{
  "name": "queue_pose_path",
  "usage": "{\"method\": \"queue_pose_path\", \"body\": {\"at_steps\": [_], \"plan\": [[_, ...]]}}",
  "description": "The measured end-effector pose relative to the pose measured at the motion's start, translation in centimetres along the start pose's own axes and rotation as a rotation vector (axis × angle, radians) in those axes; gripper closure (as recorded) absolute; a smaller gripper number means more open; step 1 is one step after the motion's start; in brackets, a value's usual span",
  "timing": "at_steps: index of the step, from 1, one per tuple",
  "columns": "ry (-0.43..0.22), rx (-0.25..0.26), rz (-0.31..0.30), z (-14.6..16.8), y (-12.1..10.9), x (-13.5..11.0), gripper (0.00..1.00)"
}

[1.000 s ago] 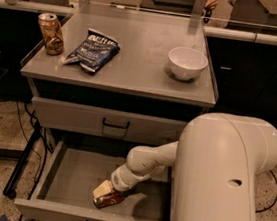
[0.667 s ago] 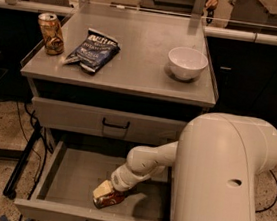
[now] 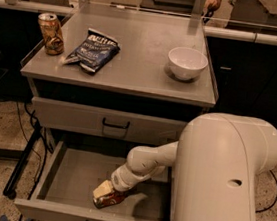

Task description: Place coke can into middle drawer

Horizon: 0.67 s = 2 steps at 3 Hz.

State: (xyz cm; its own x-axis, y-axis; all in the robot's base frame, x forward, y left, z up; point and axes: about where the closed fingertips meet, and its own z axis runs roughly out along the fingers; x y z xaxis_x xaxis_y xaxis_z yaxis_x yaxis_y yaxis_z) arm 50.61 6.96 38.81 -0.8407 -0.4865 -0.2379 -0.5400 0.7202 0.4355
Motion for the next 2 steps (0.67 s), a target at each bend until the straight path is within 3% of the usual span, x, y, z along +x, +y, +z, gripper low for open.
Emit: {"method": "queue_pose_path", "body": {"at_steps": [1, 2], "plan": [[0.0, 0.0, 0.0, 0.0, 0.0, 0.0, 0.06], [0.0, 0.0, 0.0, 0.02, 0.01, 0.01, 0.0]]}}
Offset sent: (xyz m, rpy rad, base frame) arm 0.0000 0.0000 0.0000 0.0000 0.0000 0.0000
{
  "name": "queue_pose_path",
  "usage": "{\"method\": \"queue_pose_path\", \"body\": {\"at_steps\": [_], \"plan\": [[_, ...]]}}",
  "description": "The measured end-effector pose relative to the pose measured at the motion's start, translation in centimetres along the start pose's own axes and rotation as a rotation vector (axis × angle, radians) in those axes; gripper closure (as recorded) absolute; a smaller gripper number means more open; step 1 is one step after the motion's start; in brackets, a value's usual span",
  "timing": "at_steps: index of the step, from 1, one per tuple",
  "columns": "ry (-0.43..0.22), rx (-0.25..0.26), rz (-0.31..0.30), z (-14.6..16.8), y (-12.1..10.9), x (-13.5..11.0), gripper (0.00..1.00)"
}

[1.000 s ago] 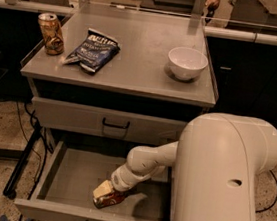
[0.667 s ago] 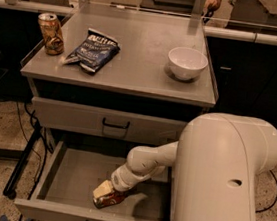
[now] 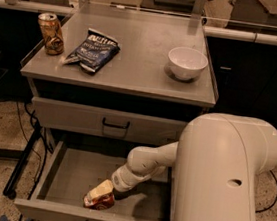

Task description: Place coke can into middle drawer

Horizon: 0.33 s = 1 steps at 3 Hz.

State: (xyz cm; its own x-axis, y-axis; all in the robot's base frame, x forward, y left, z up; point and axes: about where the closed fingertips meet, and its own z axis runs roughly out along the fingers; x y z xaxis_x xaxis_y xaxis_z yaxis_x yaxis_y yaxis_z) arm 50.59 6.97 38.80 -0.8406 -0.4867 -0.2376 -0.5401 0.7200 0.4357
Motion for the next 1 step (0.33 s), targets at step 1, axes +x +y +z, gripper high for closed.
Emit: {"method": "queue_pose_path", "body": {"at_steps": [1], "plan": [[0.0, 0.0, 0.0, 0.0, 0.0, 0.0, 0.0]]}}
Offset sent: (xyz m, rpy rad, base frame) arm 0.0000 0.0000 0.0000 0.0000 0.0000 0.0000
